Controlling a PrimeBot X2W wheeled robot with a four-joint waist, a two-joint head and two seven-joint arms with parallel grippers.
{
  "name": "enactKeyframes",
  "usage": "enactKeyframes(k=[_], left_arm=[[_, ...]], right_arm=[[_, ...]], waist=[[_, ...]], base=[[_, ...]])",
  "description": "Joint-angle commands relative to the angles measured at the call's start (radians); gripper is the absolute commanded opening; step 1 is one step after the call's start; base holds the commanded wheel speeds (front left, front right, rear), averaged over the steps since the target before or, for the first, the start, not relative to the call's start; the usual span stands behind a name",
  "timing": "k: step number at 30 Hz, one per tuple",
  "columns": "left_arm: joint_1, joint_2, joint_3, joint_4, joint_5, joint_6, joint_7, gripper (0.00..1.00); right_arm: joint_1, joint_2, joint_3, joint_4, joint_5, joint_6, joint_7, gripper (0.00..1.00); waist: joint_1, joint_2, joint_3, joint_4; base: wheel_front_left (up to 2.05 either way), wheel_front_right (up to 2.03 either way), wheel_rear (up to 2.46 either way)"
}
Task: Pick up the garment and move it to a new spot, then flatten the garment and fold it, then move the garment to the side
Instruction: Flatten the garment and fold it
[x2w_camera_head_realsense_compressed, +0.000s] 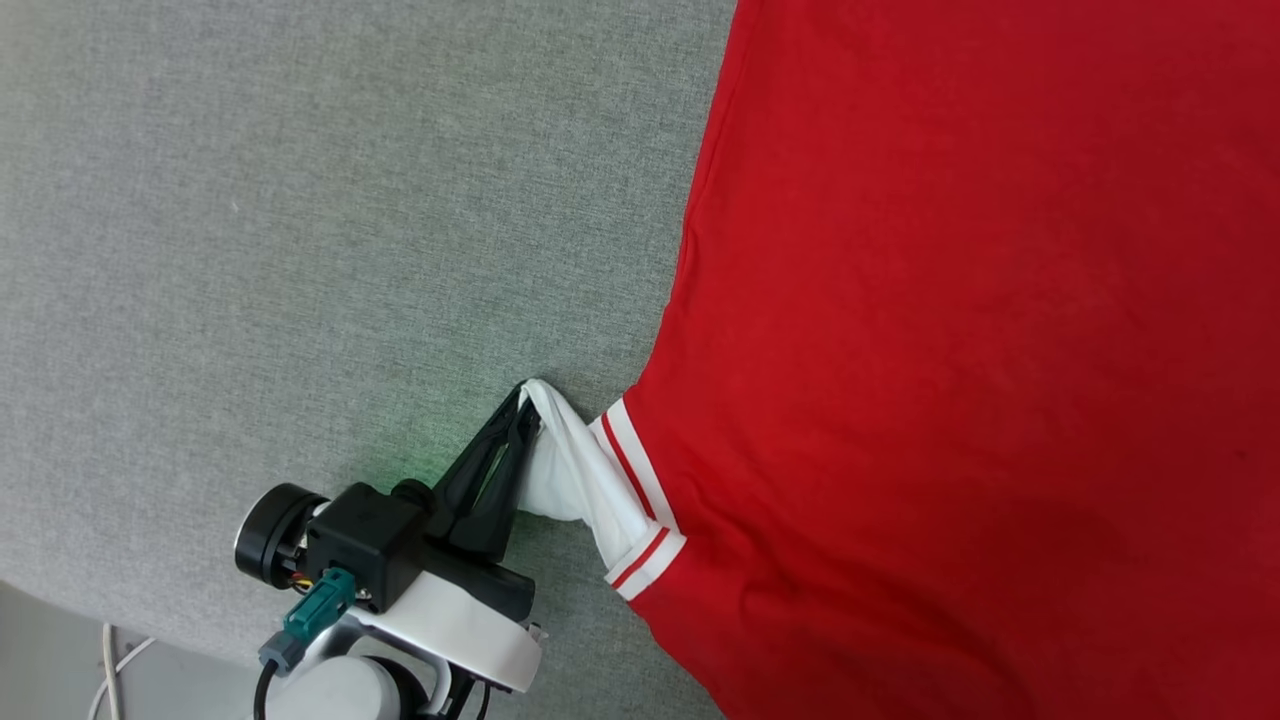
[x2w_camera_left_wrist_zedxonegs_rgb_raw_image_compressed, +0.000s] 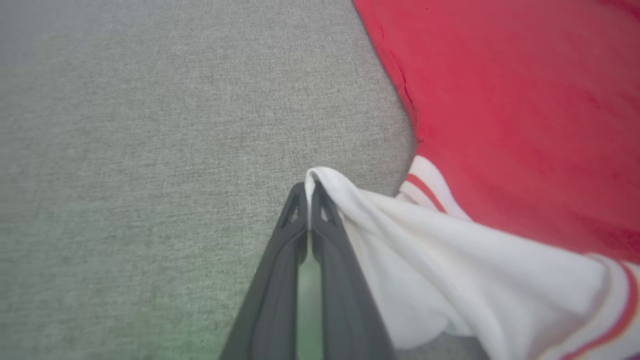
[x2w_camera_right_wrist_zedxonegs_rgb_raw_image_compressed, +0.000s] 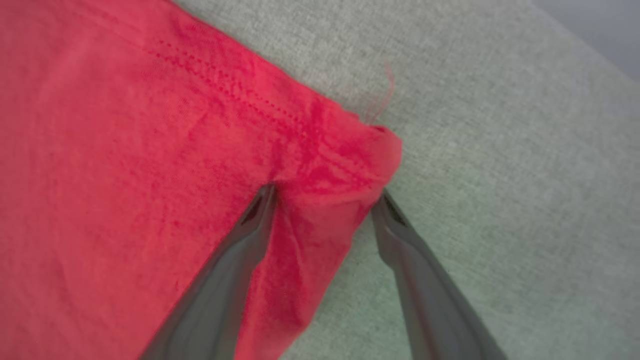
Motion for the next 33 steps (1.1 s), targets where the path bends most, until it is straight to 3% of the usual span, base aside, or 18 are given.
enactKeyframes(k=[1,2,10,16,26,33], left_arm=[[-0.013,-0.001,0.002,0.002,0.002,0.008,-0.004,0.0],[-0.011,0.001,0.004,0.004,0.003,0.009,-0.003,0.0],[0.039,0.015,0.013,0.012,-0.019,0.018,-0.009,0.0],[0.081,0.032,0.013,0.003,-0.035,0.033,0.0,0.0],[0.189,0.082,0.035,-0.009,-0.08,0.073,0.004,0.0],[0.236,0.108,0.052,-0.013,-0.096,0.077,-0.007,0.0]], right_arm=[[0.083,0.019,0.041,0.03,-0.013,0.0,0.003,0.19],[0.075,0.018,0.037,0.028,-0.017,0.0,-0.006,0.0],[0.021,0.02,0.029,-0.017,0.003,0.0,-0.109,0.0],[0.105,-0.066,0.113,-0.118,0.066,0.0,-0.159,0.0],[0.481,-0.309,0.177,-0.349,0.245,0.0,-0.325,0.0],[0.811,-0.388,0.189,-0.365,0.325,0.0,-0.481,0.0]], waist=[[0.0001,0.0,-0.01,-0.003],[0.0001,0.0,-0.018,-0.007],[0.0001,0.0,-0.14,-0.051],[0.0001,0.0,-0.266,-0.093],[0.0001,0.0,-0.433,-0.176],[0.0001,0.0,-0.465,-0.215]], base=[[0.0,0.0,0.0],[0.0,0.0,0.0],[0.0,0.0,0.0],[0.0,0.0,0.0],[0.0,0.0,0.0],[0.0,0.0,0.0]])
